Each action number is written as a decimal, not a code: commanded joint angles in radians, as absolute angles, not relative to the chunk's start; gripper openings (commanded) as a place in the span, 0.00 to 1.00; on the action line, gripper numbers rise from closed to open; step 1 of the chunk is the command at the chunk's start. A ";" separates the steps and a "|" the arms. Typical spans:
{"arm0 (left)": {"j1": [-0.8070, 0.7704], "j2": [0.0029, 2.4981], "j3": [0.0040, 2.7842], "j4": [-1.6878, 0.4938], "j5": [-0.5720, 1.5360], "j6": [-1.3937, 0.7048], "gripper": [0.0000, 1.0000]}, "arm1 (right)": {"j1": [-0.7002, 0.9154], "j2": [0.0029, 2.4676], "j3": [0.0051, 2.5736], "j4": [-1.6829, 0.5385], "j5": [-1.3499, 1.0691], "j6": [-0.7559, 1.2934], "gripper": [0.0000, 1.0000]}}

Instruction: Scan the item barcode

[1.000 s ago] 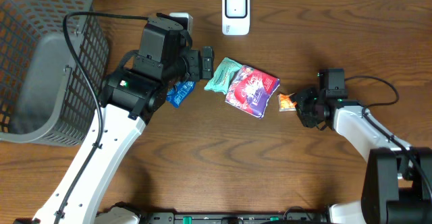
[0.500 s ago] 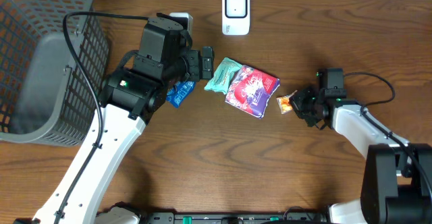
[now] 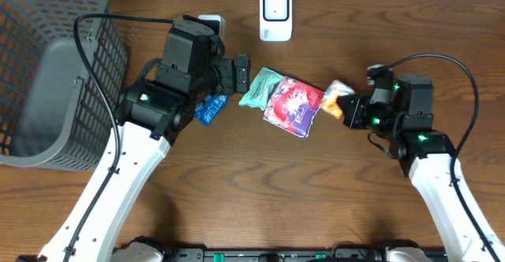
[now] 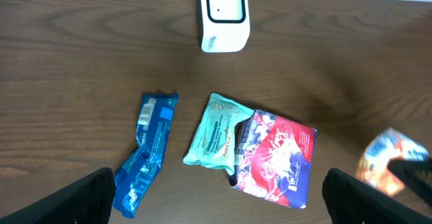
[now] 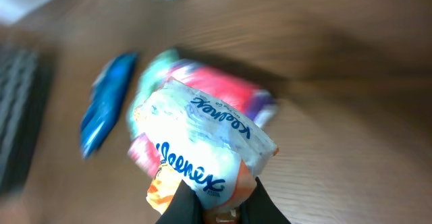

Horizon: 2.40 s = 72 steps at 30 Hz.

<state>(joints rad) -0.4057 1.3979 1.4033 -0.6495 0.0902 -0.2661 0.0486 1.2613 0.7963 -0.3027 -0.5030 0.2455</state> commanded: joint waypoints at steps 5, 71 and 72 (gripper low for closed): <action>-0.402 1.401 1.422 -0.651 0.077 -0.271 0.98 | 0.052 1.246 0.810 -0.302 -1.145 -0.217 0.01; -0.402 1.401 1.422 -0.651 0.077 -0.271 0.98 | 0.415 2.404 2.053 -0.118 0.470 -0.683 0.01; -0.402 1.401 1.422 -0.651 0.078 -0.271 0.98 | 0.408 2.392 2.053 -0.126 0.468 -0.641 0.01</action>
